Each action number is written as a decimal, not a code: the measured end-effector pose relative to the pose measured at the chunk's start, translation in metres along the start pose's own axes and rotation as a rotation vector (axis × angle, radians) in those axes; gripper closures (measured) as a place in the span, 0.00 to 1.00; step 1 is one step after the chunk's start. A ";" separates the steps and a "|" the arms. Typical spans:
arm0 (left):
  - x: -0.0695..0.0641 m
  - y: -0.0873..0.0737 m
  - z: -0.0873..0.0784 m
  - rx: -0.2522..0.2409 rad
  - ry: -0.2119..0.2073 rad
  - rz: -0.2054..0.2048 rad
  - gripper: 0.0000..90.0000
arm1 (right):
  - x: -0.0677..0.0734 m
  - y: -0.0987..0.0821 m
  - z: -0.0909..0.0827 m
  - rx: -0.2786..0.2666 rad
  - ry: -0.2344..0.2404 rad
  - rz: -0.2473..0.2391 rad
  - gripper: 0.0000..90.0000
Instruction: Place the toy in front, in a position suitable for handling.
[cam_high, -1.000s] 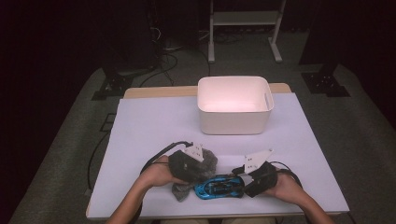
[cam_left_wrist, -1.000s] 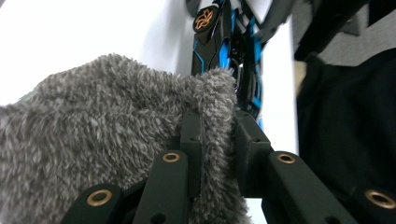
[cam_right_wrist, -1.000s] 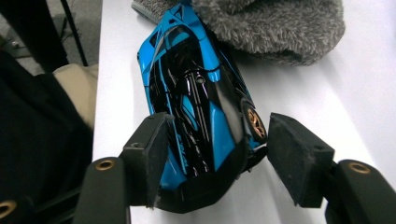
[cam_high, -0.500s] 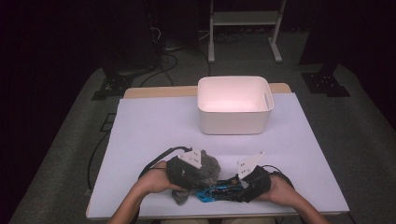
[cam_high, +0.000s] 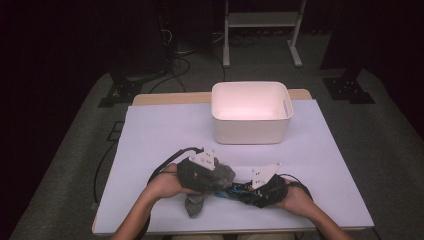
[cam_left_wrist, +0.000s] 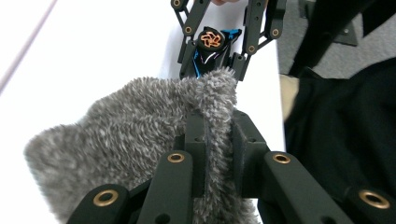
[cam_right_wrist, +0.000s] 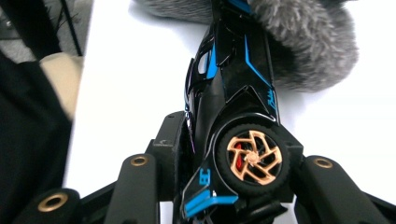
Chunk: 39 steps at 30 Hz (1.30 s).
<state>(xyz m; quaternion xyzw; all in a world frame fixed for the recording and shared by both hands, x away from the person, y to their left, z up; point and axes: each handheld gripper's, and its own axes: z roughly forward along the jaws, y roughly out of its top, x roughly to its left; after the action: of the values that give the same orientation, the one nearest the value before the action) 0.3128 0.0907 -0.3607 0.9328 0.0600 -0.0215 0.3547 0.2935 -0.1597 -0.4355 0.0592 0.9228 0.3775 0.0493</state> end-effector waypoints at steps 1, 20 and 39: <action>0.002 0.001 0.000 0.000 0.003 -0.002 0.88 | -0.005 0.000 0.000 -0.009 -0.008 0.008 0.62; 0.005 0.009 0.012 0.045 0.010 -0.001 0.69 | -0.013 -0.019 -0.010 -0.059 0.038 0.122 0.62; 0.009 0.011 0.019 0.130 -0.004 -0.036 0.91 | -0.012 -0.019 -0.010 -0.059 0.028 0.114 0.63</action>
<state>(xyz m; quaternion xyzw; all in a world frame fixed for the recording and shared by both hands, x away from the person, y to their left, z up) 0.3231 0.0707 -0.3684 0.9526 0.0744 -0.0335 0.2932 0.3025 -0.1815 -0.4408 0.1048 0.9070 0.4075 0.0168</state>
